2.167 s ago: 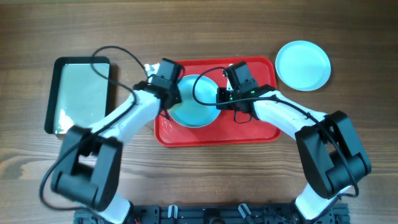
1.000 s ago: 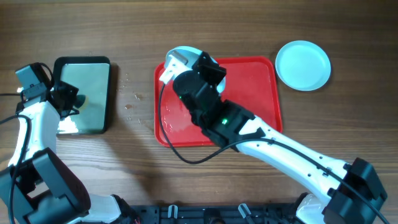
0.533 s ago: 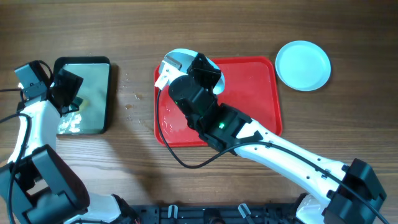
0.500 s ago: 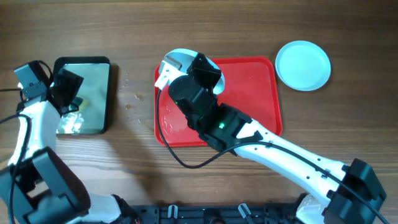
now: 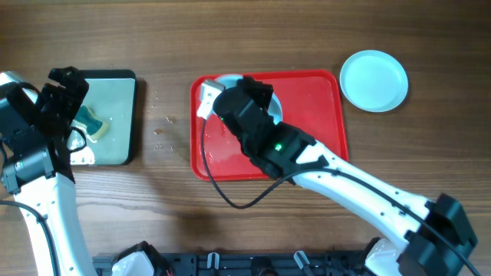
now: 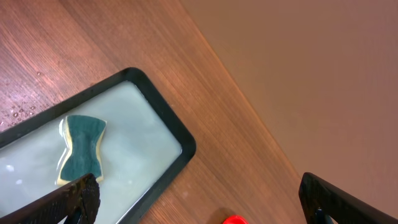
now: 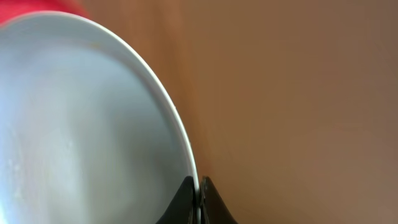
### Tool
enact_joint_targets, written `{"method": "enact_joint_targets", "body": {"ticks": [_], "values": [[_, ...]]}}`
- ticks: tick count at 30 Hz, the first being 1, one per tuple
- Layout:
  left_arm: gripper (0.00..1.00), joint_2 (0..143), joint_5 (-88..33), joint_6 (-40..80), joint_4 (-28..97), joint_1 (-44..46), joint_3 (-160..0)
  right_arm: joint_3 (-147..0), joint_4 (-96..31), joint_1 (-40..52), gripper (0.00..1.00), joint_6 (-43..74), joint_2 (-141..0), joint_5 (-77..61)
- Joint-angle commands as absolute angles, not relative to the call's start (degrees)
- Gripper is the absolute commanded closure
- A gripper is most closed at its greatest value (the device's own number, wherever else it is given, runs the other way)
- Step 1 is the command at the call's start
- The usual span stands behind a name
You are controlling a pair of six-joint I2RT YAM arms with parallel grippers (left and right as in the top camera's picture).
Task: Clean dirty plates on tray and stack at the side
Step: 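Lift the teal plate with the right gripper and stack it on the plates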
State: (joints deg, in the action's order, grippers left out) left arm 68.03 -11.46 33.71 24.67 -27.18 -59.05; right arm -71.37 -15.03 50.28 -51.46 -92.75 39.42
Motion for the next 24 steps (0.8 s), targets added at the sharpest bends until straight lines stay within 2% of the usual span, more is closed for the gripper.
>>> {"method": "enact_joint_targets", "body": {"ticks": [1, 4, 6, 7, 10, 12, 13, 15, 21, 24], "values": [[0.00, 68.2, -12.2, 33.5, 24.7, -27.5, -59.2, -71.7, -7.5, 49.1, 0.96, -46.1, -93.3, 50.1], [0.00, 68.1, -12.2, 33.5, 24.7, -27.5, -59.2, -71.7, 8.7, 48.6, 0.96, -45.3, -92.3, 59.6], [0.00, 68.2, -12.2, 33.5, 24.7, -27.5, -59.2, -71.7, 12.1, 47.7, 0.96, -35.4, -92.2, 57.2], [0.00, 68.2, -12.2, 33.5, 24.7, -27.5, -59.2, -71.7, 9.9, 47.3, 0.96, -31.8, -92.3, 54.4], [0.00, 68.2, -12.2, 33.5, 24.7, -27.5, -59.2, -71.7, -8.9, 45.0, 0.96, -29.4, -92.5, 34.5], [0.00, 68.2, -12.2, 33.5, 24.7, -27.5, -59.2, -71.7, -16.0, 40.9, 0.96, -16.8, -92.4, 28.2], [0.00, 68.2, -12.2, 33.5, 24.7, -27.5, -59.2, -71.7, -16.6, 36.9, 0.96, -6.8, -92.2, 28.4], [0.00, 68.2, -12.2, 33.5, 24.7, -27.5, -59.2, -71.7, -16.7, 30.4, 0.96, 4.0, -91.2, 26.5], [0.00, 68.2, -12.2, 33.5, 24.7, -27.5, -59.2, -71.7, -22.2, 2.2, 0.96, 23.5, -90.4, 3.8], [0.00, 68.2, -12.2, 33.5, 24.7, -27.5, -59.2, -71.7, -26.9, -10.7, 0.96, 27.2, -92.4, -3.0]]}}
